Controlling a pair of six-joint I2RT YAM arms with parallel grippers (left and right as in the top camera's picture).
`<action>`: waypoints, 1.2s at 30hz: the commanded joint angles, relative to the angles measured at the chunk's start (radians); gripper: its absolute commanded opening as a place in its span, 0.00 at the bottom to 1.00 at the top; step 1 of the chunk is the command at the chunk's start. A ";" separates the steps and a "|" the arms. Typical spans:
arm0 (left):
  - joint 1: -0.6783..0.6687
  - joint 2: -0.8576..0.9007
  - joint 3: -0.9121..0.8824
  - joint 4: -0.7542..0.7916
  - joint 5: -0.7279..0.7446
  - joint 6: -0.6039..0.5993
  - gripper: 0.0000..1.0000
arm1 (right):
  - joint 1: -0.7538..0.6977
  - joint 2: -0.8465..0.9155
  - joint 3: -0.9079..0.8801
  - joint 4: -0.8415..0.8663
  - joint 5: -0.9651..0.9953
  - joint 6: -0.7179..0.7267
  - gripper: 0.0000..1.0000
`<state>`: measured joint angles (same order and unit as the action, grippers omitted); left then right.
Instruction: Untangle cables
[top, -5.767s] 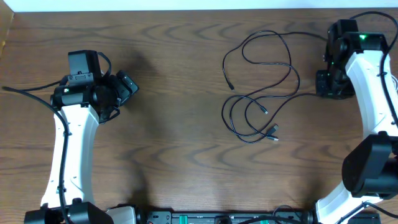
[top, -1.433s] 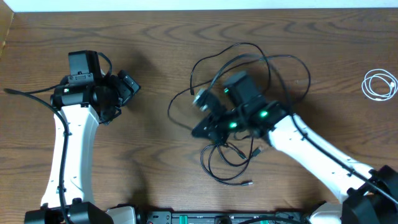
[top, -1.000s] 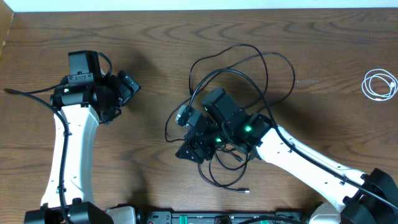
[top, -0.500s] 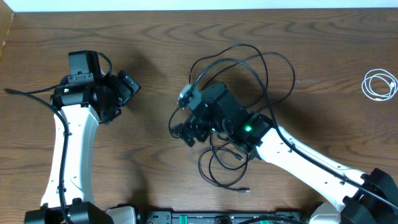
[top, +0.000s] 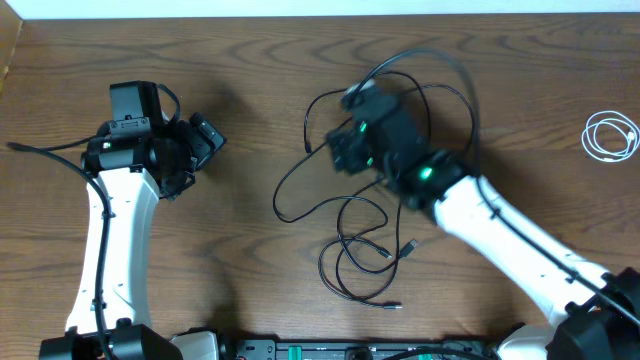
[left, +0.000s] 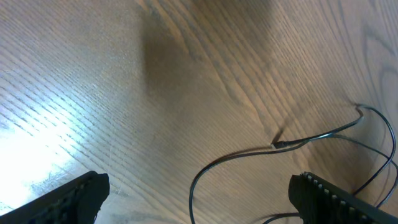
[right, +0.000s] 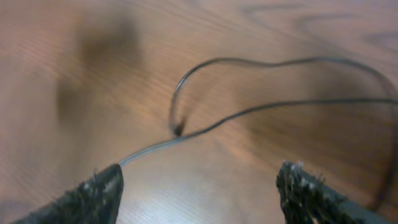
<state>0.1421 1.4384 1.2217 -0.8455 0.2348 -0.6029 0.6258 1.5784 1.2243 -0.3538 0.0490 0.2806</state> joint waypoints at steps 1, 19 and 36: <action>0.003 0.003 0.005 -0.003 0.001 -0.005 0.98 | -0.063 0.040 0.117 -0.061 0.004 0.050 0.73; 0.003 0.003 0.005 -0.003 0.001 -0.005 0.98 | -0.102 0.404 0.141 0.063 0.280 0.248 0.88; 0.003 0.003 0.005 -0.003 0.001 -0.005 0.98 | -0.121 0.626 0.141 0.249 0.372 0.482 0.99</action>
<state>0.1425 1.4384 1.2217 -0.8455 0.2344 -0.6029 0.5079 2.1662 1.3586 -0.1169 0.3824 0.7082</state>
